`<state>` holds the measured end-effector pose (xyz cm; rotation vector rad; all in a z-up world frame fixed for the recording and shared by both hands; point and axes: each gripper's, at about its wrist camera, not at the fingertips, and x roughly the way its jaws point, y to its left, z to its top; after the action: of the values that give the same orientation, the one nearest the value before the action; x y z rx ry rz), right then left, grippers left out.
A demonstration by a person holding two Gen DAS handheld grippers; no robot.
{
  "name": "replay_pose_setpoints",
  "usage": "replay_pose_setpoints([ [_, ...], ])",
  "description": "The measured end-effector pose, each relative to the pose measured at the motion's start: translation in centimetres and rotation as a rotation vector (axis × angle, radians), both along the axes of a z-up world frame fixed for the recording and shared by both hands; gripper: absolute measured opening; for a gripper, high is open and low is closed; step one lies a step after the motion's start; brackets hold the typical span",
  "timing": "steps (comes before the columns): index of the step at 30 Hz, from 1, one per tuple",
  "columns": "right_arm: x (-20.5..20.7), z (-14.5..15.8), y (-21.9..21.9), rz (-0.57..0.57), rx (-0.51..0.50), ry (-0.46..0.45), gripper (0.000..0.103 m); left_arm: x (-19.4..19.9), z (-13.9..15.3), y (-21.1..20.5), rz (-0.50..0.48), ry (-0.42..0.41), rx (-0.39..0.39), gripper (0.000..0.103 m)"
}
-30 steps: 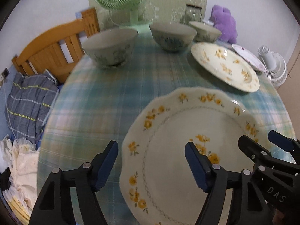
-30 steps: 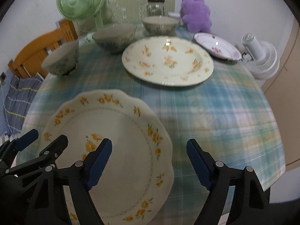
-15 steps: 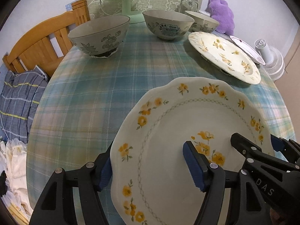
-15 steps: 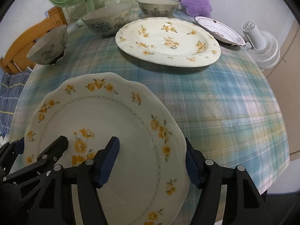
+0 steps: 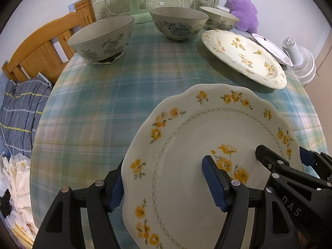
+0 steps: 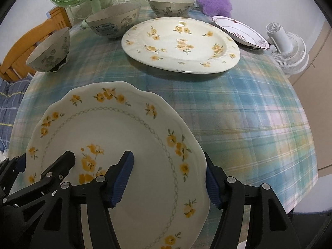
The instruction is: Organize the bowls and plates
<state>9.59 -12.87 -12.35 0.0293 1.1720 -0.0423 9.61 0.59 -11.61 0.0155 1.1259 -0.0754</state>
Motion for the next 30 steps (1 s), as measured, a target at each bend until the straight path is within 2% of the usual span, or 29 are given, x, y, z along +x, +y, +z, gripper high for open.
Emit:
replay_pose_setpoints([
  [19, 0.7, 2.2, -11.6, 0.030, 0.024, -0.036, 0.068, 0.7, 2.5, -11.9, 0.021, -0.047, 0.004, 0.070],
  [30, 1.8, 2.0, -19.5, -0.007, 0.001, -0.047, 0.068, 2.4, 1.9, -19.1, -0.018, -0.053, -0.011, 0.070],
])
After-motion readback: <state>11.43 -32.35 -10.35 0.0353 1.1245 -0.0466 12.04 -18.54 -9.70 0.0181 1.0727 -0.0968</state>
